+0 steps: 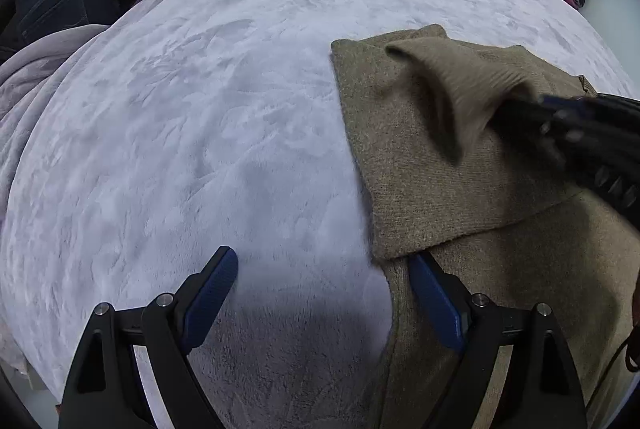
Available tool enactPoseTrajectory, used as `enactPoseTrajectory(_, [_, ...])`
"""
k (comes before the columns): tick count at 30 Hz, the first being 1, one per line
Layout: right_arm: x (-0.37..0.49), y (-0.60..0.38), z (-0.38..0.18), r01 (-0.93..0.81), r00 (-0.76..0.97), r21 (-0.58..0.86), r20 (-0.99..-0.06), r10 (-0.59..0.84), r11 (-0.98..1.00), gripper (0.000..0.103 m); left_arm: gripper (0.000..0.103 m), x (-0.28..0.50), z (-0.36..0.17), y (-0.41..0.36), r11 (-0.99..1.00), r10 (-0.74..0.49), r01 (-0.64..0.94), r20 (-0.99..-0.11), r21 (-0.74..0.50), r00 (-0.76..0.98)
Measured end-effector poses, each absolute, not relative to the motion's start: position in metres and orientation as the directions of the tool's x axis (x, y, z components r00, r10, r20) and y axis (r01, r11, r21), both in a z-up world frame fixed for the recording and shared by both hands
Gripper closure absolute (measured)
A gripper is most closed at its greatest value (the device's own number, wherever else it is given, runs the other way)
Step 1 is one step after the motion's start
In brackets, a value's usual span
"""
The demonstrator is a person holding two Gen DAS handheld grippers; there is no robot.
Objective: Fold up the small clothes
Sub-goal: 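Grasp the other sleeve cuff with the right tool, then fold the held sleeve across the sweater body with the right tool, release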
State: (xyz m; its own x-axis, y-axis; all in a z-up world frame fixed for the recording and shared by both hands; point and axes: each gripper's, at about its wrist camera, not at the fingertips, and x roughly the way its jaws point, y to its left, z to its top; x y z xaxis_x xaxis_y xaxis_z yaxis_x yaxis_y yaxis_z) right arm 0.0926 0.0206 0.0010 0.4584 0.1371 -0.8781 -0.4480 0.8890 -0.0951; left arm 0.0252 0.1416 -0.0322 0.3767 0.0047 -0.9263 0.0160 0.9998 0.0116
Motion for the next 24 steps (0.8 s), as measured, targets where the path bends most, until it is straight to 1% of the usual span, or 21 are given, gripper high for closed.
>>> enactPoseTrajectory(3, [0.091,-0.037,0.034,-0.243,0.532,0.112,-0.816,0.229,0.964,0.091,0.014,0.027,-0.034,0.143,1.000,0.009,0.014,-0.929,0.016,0.371])
enactPoseTrajectory(5, [0.080,-0.086,0.044,-0.090,0.577,0.209,-0.786,0.222,0.974,0.091,0.014,0.028,-0.034,0.142,1.000,0.015,0.012,-0.929,0.021,0.369])
enactPoseTrajectory(7, [0.066,-0.140,0.039,0.085,0.584,0.315,-0.785,0.209,0.945,0.091,0.014,0.030,-0.035,0.142,1.000,0.023,0.007,-0.929,0.028,0.368])
enactPoseTrajectory(9, [0.053,-0.192,0.015,0.237,0.552,0.450,-0.792,0.262,0.861,0.090,0.014,0.033,-0.037,0.142,1.000,0.026,-0.003,-0.932,0.027,0.362])
enactPoseTrajectory(11, [0.042,-0.223,-0.005,0.336,0.521,0.529,-0.794,0.314,0.779,0.082,0.014,0.035,-0.037,0.143,1.000,0.027,-0.013,-0.934,0.024,0.356])
enactPoseTrajectory(12, [0.037,-0.232,-0.012,0.369,0.509,0.547,-0.795,0.329,0.752,0.069,0.014,0.036,-0.037,0.143,1.000,0.029,-0.015,-0.934,0.025,0.355])
enactPoseTrajectory(13, [0.032,-0.239,-0.014,0.375,0.510,0.567,-0.787,0.347,0.733,0.048,0.014,0.036,-0.037,0.143,1.000,0.031,-0.015,-0.934,0.027,0.355])
enactPoseTrajectory(14, [0.029,-0.242,-0.014,0.361,0.529,0.598,-0.763,0.371,0.716,0.039,0.014,0.036,-0.038,0.142,0.999,0.034,-0.014,-0.934,0.031,0.355])
enactPoseTrajectory(15, [0.029,-0.244,-0.013,0.346,0.549,0.627,-0.738,0.392,0.697,0.033,0.014,0.036,-0.038,0.142,0.999,0.037,-0.011,-0.934,0.035,0.354])
enactPoseTrajectory(16, [0.031,-0.245,-0.013,0.333,0.565,0.656,-0.714,0.414,0.677,0.033,0.014,0.036,-0.038,0.141,0.999,0.040,-0.009,-0.934,0.039,0.355])
enactPoseTrajectory(18, [0.041,-0.245,-0.017,0.350,0.554,0.656,-0.720,0.417,0.669,0.033,0.008,0.037,-0.038,0.141,0.998,0.063,-0.015,-0.934,0.061,0.353])
enactPoseTrajectory(19, [0.047,-0.246,-0.021,0.375,0.550,0.653,-0.728,0.409,0.658,0.040,0.006,0.037,-0.038,0.141,0.997,0.073,-0.022,-0.933,0.070,0.353])
enactPoseTrajectory(20, [0.051,-0.249,-0.025,0.400,0.548,0.655,-0.732,0.406,0.641,0.053,0.006,0.037,-0.038,0.142,0.997,0.072,-0.026,-0.934,0.067,0.351])
enactPoseTrajectory(21, [0.055,-0.252,-0.029,0.434,0.530,0.640,-0.750,0.395,0.633,0.097,0.006,0.038,-0.038,0.143,0.998,0.069,-0.034,-0.936,0.061,0.346])
enactPoseTrajectory(22, [0.060,-0.253,-0.028,0.460,0.511,0.623,-0.769,0.385,0.633,0.095,0.006,0.038,-0.038,0.144,0.997,0.069,-0.039,-0.935,0.059,0.347])
enactPoseTrajectory(24, [0.054,-0.260,-0.011,0.416,0.569,0.650,-0.732,0.375,0.636,0.096,0.006,0.039,-0.038,0.144,0.997,0.074,-0.038,-0.933,0.064,0.353])
